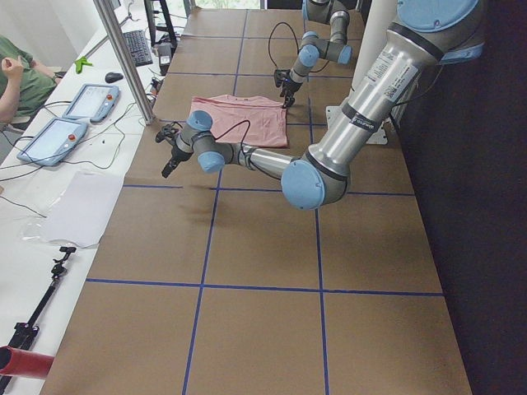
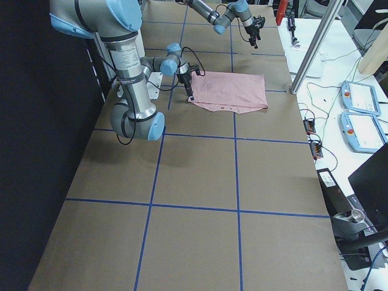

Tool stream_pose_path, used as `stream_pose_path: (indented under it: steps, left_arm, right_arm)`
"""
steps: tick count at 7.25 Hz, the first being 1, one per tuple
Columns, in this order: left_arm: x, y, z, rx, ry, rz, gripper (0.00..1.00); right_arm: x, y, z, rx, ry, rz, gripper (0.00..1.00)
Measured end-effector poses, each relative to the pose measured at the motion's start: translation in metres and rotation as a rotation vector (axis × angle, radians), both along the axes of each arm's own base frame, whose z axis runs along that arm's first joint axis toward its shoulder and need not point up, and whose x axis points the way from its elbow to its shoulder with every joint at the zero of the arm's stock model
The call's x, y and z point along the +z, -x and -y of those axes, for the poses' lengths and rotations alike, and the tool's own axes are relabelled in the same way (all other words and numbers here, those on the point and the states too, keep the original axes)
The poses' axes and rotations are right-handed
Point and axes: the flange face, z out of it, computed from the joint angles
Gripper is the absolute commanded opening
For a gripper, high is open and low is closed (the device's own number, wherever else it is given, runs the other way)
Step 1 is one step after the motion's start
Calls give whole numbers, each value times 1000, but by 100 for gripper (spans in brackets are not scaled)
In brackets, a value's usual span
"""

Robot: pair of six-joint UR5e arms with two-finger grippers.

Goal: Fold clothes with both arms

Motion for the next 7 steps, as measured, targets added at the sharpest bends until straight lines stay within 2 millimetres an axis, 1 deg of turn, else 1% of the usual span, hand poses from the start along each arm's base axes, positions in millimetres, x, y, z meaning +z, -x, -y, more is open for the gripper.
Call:
stream_pose_path:
  steps: [1,2,3,4,7]
  left_arm:
    - [0,-2,-1,0,2,-2,100]
    - [0,-4,-2,-1,6,-7,100]
    - [0,-7,-3,-1,11,-11,100]
    - [-1,-9,-5,0,12,-15,100]
    - [-6,-17,-10,-1,20,-34,100]
  right_arm:
    - [1,1,-1,-11,-5,-5,35]
    - [1,2,-1,-19,-9,-11,28]
    - [2,3,-1,-23,-11,-15,9]
    - [2,3,-2,-25,-12,-14,0]
    - [3,-1,2,-16,-14,-16,0]
